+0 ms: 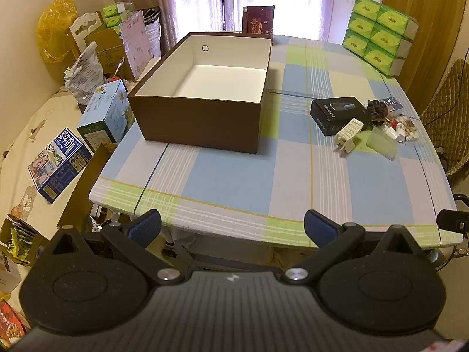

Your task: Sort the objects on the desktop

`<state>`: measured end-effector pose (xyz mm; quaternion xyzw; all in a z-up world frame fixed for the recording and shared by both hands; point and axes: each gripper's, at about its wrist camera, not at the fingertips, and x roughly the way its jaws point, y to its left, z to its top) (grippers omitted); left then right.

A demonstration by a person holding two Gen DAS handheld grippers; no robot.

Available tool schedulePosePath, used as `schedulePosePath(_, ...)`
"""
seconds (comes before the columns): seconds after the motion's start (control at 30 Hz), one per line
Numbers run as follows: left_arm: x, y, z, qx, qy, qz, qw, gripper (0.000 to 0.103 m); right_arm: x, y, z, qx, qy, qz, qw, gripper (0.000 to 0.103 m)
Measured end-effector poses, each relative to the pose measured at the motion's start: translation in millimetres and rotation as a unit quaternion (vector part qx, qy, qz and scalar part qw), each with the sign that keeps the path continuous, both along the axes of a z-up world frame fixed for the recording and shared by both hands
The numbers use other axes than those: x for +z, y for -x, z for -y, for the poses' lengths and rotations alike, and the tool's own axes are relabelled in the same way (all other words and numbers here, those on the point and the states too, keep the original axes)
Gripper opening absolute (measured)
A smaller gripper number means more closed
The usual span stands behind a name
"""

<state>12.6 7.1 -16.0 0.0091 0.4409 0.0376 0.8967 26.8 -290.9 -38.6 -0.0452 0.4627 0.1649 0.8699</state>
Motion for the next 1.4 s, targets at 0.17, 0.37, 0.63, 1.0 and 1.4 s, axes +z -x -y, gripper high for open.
schedulePosePath(0.17, -1, -6, 2, 0.0, 0.001, -0.002, 1.0, 0.102, 0, 0, 0, 0.001, 0.0, -0.001, 1.0, 0.101)
schedulePosePath(0.37, -2, -11, 2, 0.002, 0.001, -0.005, 1.0, 0.102, 0, -7, 0, 0.001, 0.002, -0.006, 1.0, 0.101)
schedulePosePath(0.63, -5, -12, 3, 0.004, 0.001, -0.007, 1.0, 0.102, -3, -10, 0, 0.004, 0.002, -0.008, 1.0, 0.101)
schedulePosePath(1.0, -7, -14, 4, 0.009, 0.002, -0.011, 0.9999, 0.102, -6, -14, 1, 0.004, 0.003, -0.011, 1.0, 0.101)
schedulePosePath(1.4, -10, -31, 15, 0.004, 0.005, -0.019, 0.9998, 0.102, -8, -28, 9, -0.002, 0.0, -0.017, 1.0, 0.101)
